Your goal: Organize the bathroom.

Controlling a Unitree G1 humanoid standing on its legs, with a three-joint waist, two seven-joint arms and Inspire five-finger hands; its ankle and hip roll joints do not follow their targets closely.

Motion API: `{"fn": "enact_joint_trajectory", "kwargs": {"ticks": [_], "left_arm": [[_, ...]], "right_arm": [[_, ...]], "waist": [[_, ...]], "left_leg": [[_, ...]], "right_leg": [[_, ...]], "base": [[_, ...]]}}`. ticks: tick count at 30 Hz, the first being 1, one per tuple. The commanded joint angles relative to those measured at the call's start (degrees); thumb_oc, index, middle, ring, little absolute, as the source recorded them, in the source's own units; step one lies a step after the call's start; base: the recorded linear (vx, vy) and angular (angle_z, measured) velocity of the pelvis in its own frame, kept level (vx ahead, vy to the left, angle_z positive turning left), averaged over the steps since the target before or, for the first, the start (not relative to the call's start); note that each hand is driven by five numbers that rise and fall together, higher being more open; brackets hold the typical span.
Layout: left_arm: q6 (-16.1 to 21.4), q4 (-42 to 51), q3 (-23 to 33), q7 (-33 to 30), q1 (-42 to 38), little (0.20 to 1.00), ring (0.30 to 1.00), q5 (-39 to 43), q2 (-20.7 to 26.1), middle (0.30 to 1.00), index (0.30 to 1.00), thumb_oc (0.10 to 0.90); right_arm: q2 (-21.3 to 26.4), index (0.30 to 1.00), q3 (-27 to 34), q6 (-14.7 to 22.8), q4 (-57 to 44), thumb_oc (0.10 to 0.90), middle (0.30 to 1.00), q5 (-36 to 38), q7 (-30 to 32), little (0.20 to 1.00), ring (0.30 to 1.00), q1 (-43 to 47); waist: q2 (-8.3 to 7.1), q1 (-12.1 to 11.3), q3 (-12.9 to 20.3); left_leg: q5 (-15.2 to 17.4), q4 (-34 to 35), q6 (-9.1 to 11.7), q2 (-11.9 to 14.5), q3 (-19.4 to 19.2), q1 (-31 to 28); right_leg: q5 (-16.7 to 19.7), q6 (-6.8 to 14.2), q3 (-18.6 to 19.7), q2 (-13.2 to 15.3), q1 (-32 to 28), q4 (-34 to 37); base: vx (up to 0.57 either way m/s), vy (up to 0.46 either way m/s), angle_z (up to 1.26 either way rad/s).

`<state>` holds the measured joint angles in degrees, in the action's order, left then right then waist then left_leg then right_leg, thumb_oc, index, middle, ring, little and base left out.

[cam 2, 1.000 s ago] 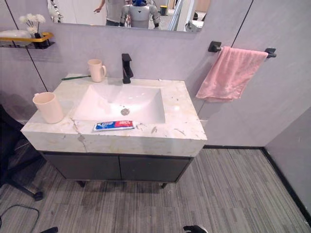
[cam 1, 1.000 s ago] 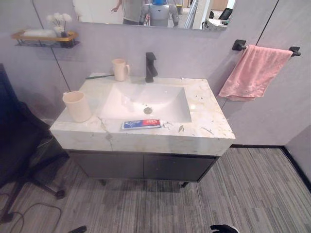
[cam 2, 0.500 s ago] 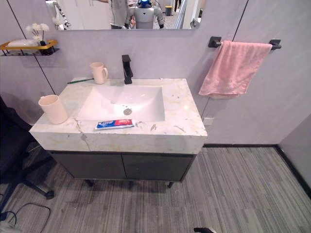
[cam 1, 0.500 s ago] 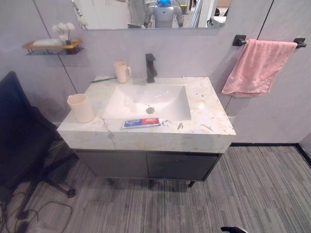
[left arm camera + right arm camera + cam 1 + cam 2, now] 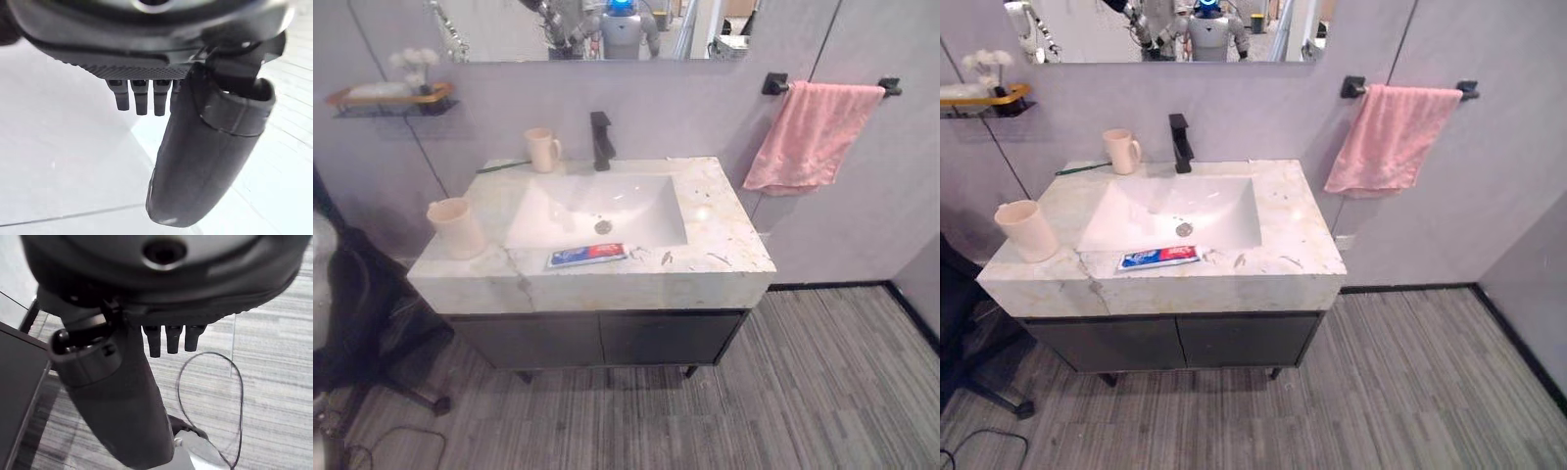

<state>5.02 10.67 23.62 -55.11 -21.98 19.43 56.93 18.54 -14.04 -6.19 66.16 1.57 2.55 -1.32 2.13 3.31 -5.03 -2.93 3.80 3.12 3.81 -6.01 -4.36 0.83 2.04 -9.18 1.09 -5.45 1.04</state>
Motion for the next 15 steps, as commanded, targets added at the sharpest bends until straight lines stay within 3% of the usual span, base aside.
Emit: {"fn": "enact_joint_trajectory", "kwargs": {"ticks": [1,2,3,5,6,7,12,15], "left_arm": [[-9.2,-2.7,-7.1,16.6,-5.8,0.900,0.900,-6.4,11.9,0.900,0.900,0.800],[-10.2,-2.6,-8.7,19.1,-7.3,0.900,0.900,-6.5,13.3,0.900,0.900,0.800],[-13.9,-3.1,-12.6,26.5,-10.8,0.900,0.900,-7.9,15.9,0.900,0.900,0.800],[-14.7,-3.2,-14.4,28.6,-12.3,0.900,0.900,-7.4,16.9,0.900,0.900,0.800],[-17.9,-4.4,-21.0,39.0,-17.8,0.900,0.900,-5.8,19.5,0.900,0.900,0.800],[-18.7,-5.5,-25.7,43.7,-21.5,0.900,0.900,-5.9,20.4,0.900,0.900,0.800],[-17.1,-10.7,-41.6,59.1,-34.6,0.900,0.900,-5.9,21.8,0.900,0.900,0.800],[-16.7,-12.3,-46.5,63.4,-38.4,0.900,0.900,-5.9,21.2,0.900,0.900,0.800]], "right_arm": [[2.2,0.900,-0.5,-1.8,2.3,0.800,0.900,1.4,-0.6,0.900,0.900,3.2],[2.3,0.900,-0.8,-2.0,2.6,0.800,0.900,1.6,-0.8,0.900,0.900,3.5],[2.1,0.900,-1.0,-2.5,3.2,0.800,0.900,1.7,-1.2,0.900,0.900,4.0],[2.2,0.900,-1.2,-2.8,3.5,0.800,0.900,1.6,-1.3,0.900,0.900,4.2],[2.1,0.900,-1.8,-3.1,4.5,0.800,0.900,1.5,-1.7,0.900,0.900,4.7],[1.9,0.900,-1.8,-3.5,4.9,0.800,0.900,1.5,-2.1,0.900,0.900,5.1],[1.3,0.900,-2.7,-3.7,6.3,0.800,0.900,1.7,-2.6,0.900,0.900,5.8],[1.0,0.900,-3.2,-4.1,6.3,0.800,0.900,2.0,-3.1,0.900,0.900,6.1]], "waist": [[-0.94,0.4,3.4],[-0.74,0.6,3.5],[-0.48,0.7,3.6],[-0.29,0.8,3.6],[0.17,1.0,3.6],[0.33,1.0,3.6],[1.03,1.3,3.4],[1.25,1.3,3.3]], "left_leg": [[2.9,-1.5,1.1,0.8,0.6,1.6],[2.9,-1.4,1.1,0.8,0.4,1.5],[3.0,-1.3,1.0,0.9,0.0,1.2],[3.1,-1.3,1.0,0.9,-0.2,1.1],[3.2,-1.2,0.8,0.8,-0.7,0.9],[3.3,-1.1,0.7,0.8,-1.0,0.8],[3.1,-0.7,0.1,0.4,-1.2,0.7],[3.0,-0.5,0.1,0.2,-1.0,1.0]], "right_leg": [[-4.5,3.1,-0.6,-0.5,0.8,-1.3],[-4.6,3.3,-0.6,-0.4,0.8,-1.4],[-4.6,3.5,-0.5,-0.4,0.9,-1.6],[-4.6,3.6,-0.4,-0.4,1.0,-1.6],[-4.5,4.0,-0.3,-0.3,1.1,-1.7],[-4.4,4.3,-0.2,-0.2,1.4,-2.1],[-3.9,5.0,0.8,-0.2,2.1,-2.5],[-3.7,5.2,1.0,-0.3,2.6,-2.6]], "base": [[0.00,0.018,-0.07],[-0.01,0.020,-0.04],[0.00,0.000,0.00],[0.00,0.000,0.00],[-0.03,0.006,-0.07],[-0.03,0.007,-0.12],[-0.02,-0.007,-0.14],[-0.03,-0.018,-0.09]]}}
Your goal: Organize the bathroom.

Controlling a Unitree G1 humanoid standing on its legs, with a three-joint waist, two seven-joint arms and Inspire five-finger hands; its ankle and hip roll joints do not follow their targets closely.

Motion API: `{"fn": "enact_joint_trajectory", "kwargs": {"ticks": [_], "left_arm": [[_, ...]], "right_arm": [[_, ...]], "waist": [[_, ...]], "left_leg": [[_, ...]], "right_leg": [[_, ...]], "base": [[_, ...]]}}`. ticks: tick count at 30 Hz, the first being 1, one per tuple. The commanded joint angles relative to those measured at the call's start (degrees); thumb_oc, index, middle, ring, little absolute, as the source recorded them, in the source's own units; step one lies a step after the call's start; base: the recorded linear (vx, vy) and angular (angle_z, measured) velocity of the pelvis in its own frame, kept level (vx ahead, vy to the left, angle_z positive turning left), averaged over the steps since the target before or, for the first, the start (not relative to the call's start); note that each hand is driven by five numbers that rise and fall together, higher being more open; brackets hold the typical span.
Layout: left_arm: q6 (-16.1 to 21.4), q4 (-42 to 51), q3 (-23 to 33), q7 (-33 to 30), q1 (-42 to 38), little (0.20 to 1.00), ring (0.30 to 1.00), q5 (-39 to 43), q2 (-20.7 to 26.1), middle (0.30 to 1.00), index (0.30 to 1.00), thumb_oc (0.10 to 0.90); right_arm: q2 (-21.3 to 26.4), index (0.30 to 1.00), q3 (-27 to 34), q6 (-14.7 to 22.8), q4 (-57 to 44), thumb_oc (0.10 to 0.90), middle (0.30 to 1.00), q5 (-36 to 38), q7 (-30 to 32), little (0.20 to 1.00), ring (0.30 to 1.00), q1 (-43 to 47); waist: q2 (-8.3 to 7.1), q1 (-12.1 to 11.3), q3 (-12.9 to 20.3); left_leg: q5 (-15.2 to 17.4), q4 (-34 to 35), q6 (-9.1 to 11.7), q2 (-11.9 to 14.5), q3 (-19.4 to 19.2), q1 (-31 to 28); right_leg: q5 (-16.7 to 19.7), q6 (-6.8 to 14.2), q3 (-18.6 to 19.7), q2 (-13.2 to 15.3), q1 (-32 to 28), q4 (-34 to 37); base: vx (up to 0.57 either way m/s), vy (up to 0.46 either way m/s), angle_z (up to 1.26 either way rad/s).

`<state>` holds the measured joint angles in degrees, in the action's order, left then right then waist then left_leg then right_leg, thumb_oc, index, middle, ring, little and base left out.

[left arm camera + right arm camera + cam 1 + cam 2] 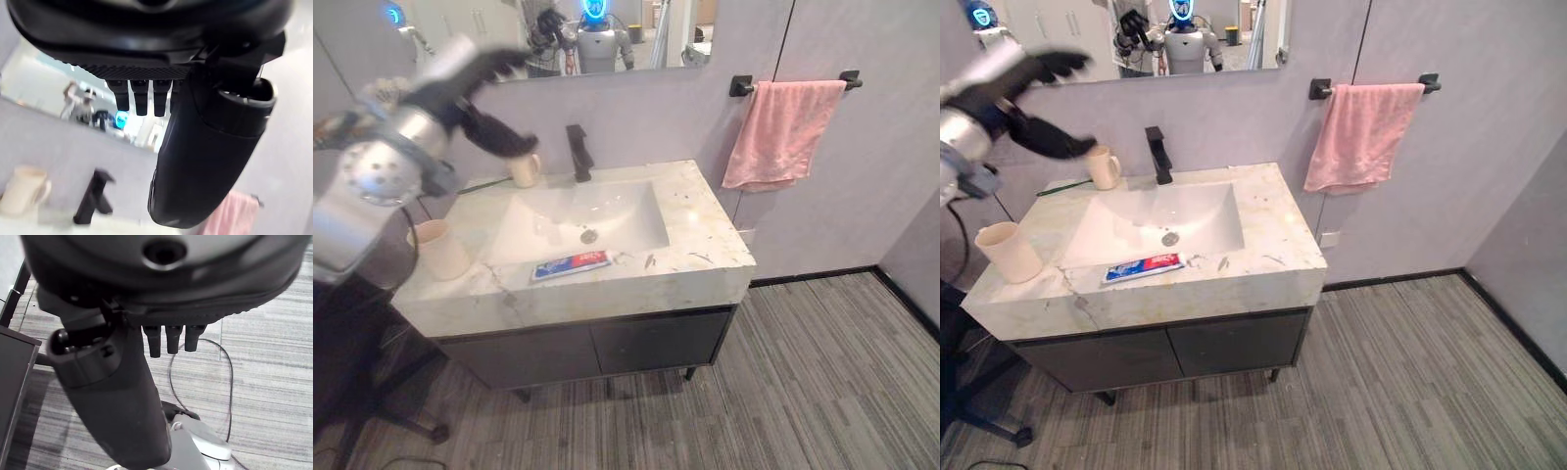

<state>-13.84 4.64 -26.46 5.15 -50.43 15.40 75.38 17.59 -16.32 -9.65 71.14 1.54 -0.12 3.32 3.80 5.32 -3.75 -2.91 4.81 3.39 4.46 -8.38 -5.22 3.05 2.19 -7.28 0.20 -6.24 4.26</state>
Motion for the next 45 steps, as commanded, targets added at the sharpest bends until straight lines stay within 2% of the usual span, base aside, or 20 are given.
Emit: {"fn": "enact_joint_trajectory", "kwargs": {"ticks": [1,3,4,6,12,19,26,45], "left_arm": [[1.6,-6.6,3.0,4.0,-10.5,0.900,0.900,-2.2,2.6,0.900,0.900,0.800],[0.5,-9.3,0.3,7.3,-12.7,0.900,0.900,-2.7,2.2,0.900,0.900,0.800],[-0.2,-11.2,-1.1,9.8,-13.9,0.900,0.900,-6.0,2.0,0.900,0.900,0.800],[0.3,-13.5,-3.4,12.5,-15.5,0.900,0.900,-7.2,1.9,0.900,0.900,0.800],[-1.6,-18.1,-8.4,20.3,-19.2,0.900,0.900,-8.7,0.7,0.900,0.900,0.800],[0.1,-22.9,-11.2,27.4,-20.2,0.900,0.900,-12.1,-1.5,0.900,0.900,0.800],[3.2,-27.8,-13.2,31.1,-19.1,0.900,0.900,-16.1,-4.6,0.900,0.900,0.800],[2.3,-32.7,-13.3,35.3,-14.2,0.900,0.900,-21.5,-8.8,0.900,0.900,0.800]], "right_arm": [[1.9,0.900,-0.9,-0.6,1.4,0.800,0.900,2.1,-0.6,0.900,0.900,1.5],[1.7,0.900,-1.6,-1.0,1.4,0.800,0.900,2.7,-0.7,0.900,0.900,1.6],[1.7,0.900,-1.9,-1.4,1.3,0.800,0.900,2.8,-0.8,0.900,0.900,1.6],[1.7,0.900,-2.2,-1.7,0.9,0.800,0.900,2.9,-0.9,0.900,0.900,1.4],[1.8,0.900,-2.3,-2.2,1.5,0.800,0.900,3.1,-0.9,0.900,0.900,1.6],[2.3,0.900,-2.2,-2.4,1.3,0.800,0.900,3.3,-1.0,0.900,0.900,1.8],[2.8,0.900,-1.9,-2.6,1.3,0.800,0.900,3.2,-1.8,0.900,0.900,2.4],[4.1,0.900,-0.8,-2.3,1.1,0.800,0.900,2.1,-2.4,0.900,0.900,2.0]], "waist": [[-0.42,-0.7,2.0],[-0.25,-0.5,2.0],[-0.09,-0.4,1.9],[0.04,-0.1,1.8],[0.30,0.4,1.5],[0.49,1.0,1.0],[0.86,2.0,0.6],[1.12,3.5,-0.7]], "left_leg": [[3.0,-1.5,-0.2,-0.5,1.4,1.9],[2.9,-1.7,-0.2,-0.6,1.3,2.1],[2.9,-1.9,-0.2,-0.6,1.3,2.4],[2.9,-2.4,-0.2,-0.6,1.1,2.8],[3.2,-3.4,-0.5,-0.9,0.9,3.5],[3.4,-4.7,-0.7,-1.0,0.5,4.4],[3.5,-5.1,-0.8,-1.1,-0.2,4.6],[3.9,-6.4,-0.9,-0.9,-1.2,5.5]], "right_leg": [[-5.9,5.1,-0.9,0.6,3.4,-5.8],[-5.8,5.2,-0.8,0.5,3.6,-5.8],[-5.7,5.3,-0.7,0.5,3.8,-5.8],[-5.7,5.4,-0.7,0.6,4.2,-6.2],[-5.7,5.3,-0.6,0.8,4.8,-6.8],[-5.7,5.3,-0.5,1.0,5.5,-7.5],[-5.7,5.2,-0.3,1.2,6.0,-7.9],[-6.1,4.8,-0.1,1.4,7.0,-9.1]], "base": [[-0.02,-0.014,-0.07],[-0.02,-0.012,-0.05],[-0.02,-0.006,-0.08],[-0.03,-0.010,-0.06],[0.00,0.000,0.00],[-0.01,0.000,-0.01],[-0.01,0.001,-0.03],[0.00,0.002,-0.01]]}}
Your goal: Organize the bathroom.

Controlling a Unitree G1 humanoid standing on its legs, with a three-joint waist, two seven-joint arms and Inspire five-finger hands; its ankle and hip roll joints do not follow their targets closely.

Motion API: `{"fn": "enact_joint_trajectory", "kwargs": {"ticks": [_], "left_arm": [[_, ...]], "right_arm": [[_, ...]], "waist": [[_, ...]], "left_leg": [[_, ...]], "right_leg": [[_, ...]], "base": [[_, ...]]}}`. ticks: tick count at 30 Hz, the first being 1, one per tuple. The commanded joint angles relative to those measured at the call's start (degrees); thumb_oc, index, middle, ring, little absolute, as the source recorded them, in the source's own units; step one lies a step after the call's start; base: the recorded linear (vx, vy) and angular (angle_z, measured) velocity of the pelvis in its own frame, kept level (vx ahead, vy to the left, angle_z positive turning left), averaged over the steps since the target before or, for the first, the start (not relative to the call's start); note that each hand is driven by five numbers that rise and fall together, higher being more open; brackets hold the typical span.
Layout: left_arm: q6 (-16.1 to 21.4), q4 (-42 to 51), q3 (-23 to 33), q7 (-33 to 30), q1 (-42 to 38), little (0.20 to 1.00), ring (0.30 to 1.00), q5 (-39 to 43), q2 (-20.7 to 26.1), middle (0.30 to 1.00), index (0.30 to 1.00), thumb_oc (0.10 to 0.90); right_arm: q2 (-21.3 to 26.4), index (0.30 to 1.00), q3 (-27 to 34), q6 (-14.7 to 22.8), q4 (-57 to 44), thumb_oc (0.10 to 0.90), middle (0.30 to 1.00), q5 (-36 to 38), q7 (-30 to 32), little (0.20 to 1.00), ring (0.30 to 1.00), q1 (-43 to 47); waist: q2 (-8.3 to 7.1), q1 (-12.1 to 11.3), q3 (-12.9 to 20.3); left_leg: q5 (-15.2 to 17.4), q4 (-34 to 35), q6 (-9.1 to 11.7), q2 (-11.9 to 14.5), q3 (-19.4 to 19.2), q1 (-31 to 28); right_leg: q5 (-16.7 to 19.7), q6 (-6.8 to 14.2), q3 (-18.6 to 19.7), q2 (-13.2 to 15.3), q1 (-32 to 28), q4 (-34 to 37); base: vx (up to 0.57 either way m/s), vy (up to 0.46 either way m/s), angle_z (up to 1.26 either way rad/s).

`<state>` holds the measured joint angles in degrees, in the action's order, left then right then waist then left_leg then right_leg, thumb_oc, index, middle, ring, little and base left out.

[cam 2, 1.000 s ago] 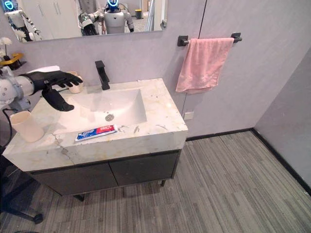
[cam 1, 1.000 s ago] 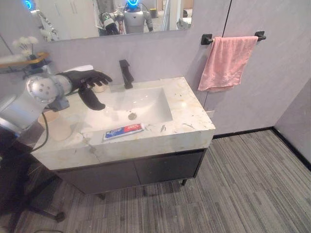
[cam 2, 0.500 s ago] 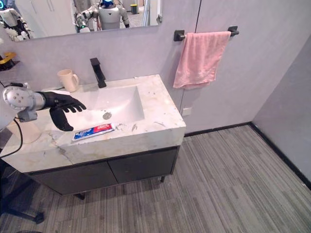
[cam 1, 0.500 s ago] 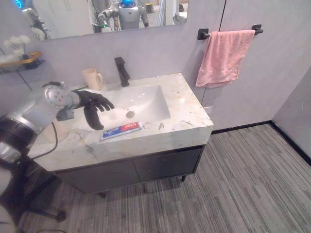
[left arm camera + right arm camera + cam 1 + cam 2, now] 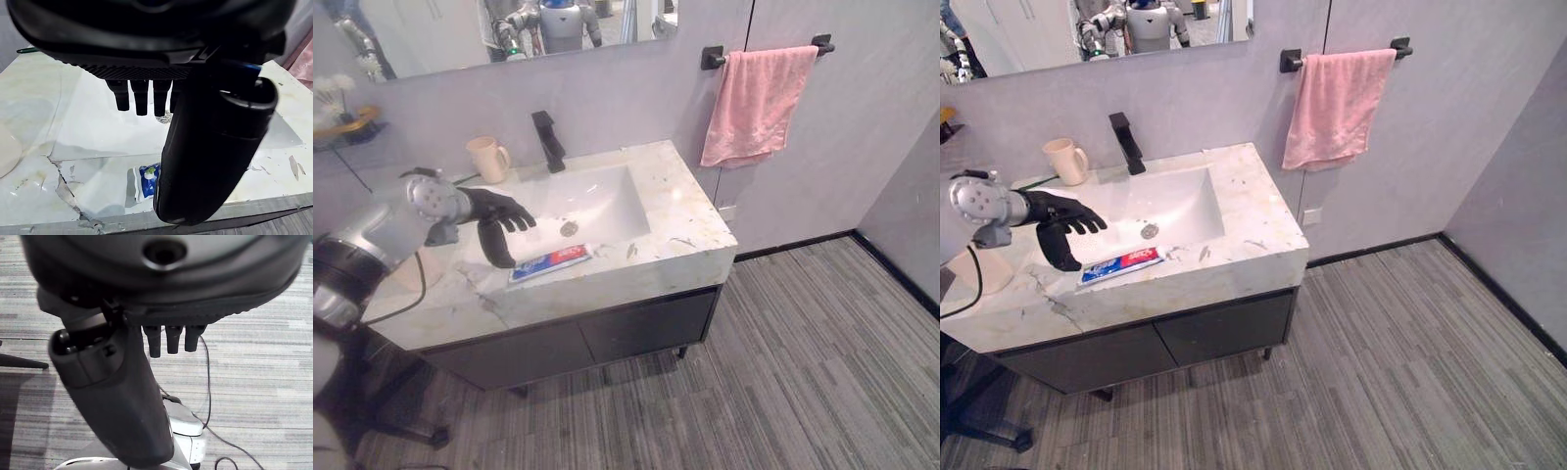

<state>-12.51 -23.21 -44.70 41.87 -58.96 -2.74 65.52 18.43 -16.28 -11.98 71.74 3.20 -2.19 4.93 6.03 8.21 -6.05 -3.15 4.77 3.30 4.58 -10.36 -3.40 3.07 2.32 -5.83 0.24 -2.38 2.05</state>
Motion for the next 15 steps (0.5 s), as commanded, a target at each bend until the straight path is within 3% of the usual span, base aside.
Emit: {"fn": "enact_joint_trajectory", "kwargs": {"ticks": [1,15], "left_arm": [[1.1,-5.2,5.1,-1.4,-5.3,0.900,0.900,-3.5,0.8,0.900,0.900,0.800],[-1.2,-6.4,6.5,-2.9,-1.2,0.900,0.900,-5.0,-3.2,0.900,0.900,0.800]], "right_arm": [[3.3,0.900,-0.8,0.0,0.3,0.800,0.900,0.3,-0.3,0.900,0.900,0.3],[3.4,0.900,-1.1,-0.4,-0.2,0.800,0.900,-0.4,-0.5,0.900,0.900,0.3]], "waist": [[-1.11,0.7,1.5],[-1.31,1.5,1.0]], "left_leg": [[4.1,-6.4,-0.9,-1.0,0.8,3.7],[4.1,-6.6,-0.9,-0.8,0.0,4.0]], "right_leg": [[-6.1,4.6,-1.5,1.4,3.2,-6.9],[-6.2,4.5,-1.5,1.4,3.8,-7.2]], "base": [[0.00,0.000,0.00],[0.00,0.000,0.00]]}}
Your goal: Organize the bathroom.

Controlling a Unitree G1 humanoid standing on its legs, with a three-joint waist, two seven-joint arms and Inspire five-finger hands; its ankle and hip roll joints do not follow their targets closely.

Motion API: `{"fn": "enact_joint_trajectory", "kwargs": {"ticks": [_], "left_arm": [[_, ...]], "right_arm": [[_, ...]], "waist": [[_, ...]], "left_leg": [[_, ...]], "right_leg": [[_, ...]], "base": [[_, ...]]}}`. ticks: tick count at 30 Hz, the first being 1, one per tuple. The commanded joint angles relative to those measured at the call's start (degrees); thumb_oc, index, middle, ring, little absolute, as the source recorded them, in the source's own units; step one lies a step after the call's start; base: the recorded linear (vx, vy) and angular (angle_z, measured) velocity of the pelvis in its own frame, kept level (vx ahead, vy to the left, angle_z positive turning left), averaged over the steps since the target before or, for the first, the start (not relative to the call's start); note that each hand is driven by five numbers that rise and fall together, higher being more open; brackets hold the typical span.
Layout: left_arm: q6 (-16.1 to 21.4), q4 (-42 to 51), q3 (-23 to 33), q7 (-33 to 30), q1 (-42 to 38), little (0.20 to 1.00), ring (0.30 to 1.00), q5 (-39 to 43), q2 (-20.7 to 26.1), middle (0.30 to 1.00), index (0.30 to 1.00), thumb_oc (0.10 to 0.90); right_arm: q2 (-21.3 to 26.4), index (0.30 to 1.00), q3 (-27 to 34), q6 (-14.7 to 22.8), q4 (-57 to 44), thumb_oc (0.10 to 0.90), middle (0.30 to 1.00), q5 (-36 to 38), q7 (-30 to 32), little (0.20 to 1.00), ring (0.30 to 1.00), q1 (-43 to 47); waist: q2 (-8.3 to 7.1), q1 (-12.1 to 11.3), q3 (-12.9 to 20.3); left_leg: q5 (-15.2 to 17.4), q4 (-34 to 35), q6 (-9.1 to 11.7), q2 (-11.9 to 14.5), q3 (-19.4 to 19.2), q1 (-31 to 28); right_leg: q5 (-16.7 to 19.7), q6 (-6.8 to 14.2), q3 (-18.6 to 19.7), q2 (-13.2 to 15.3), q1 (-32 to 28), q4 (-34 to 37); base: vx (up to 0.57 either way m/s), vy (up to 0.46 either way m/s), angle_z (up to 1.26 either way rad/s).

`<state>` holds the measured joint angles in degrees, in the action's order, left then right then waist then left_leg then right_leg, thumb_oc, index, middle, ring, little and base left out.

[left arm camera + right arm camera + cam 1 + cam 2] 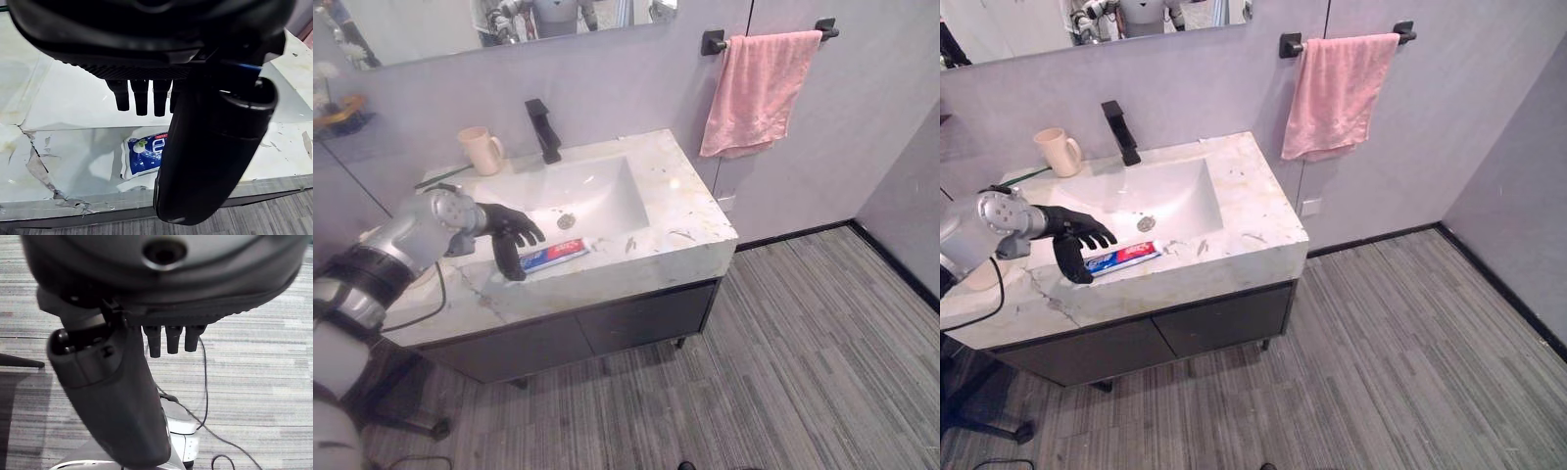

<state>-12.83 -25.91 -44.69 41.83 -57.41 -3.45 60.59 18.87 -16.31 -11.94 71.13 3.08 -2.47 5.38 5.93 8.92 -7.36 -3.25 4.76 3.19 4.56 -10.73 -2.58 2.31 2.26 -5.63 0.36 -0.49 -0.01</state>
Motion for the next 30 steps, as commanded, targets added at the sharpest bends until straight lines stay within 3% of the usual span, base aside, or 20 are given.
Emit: {"fn": "enact_joint_trajectory", "kwargs": {"ticks": [1,30], "left_arm": [[-1.0,-3.8,6.3,-2.9,-2.8,0.900,0.900,-4.4,1.6,0.900,0.900,0.800],[-2.0,-9.1,6.1,-8.9,0.3,0.900,0.900,-9.2,-4.1,0.900,0.900,0.800]], "right_arm": [[2.9,0.900,-1.1,-0.4,0.4,0.800,0.900,-0.4,-0.2,0.900,0.900,-0.1],[2.9,0.900,-1.9,-0.8,-0.4,0.800,0.900,-1.5,-0.4,0.900,0.900,-1.2]], "waist": [[-1.22,0.9,2.3],[-2.04,0.9,2.4]], "left_leg": [[4.2,-6.6,-0.8,-0.7,0.3,3.2],[4.4,-7.0,-0.8,-0.9,0.9,3.2]], "right_leg": [[-5.4,4.6,-1.7,1.3,1.8,-5.1],[-5.5,4.1,-2.7,1.3,0.6,-4.1]], "base": [[0.00,0.000,0.00],[0.00,0.000,0.00]]}}
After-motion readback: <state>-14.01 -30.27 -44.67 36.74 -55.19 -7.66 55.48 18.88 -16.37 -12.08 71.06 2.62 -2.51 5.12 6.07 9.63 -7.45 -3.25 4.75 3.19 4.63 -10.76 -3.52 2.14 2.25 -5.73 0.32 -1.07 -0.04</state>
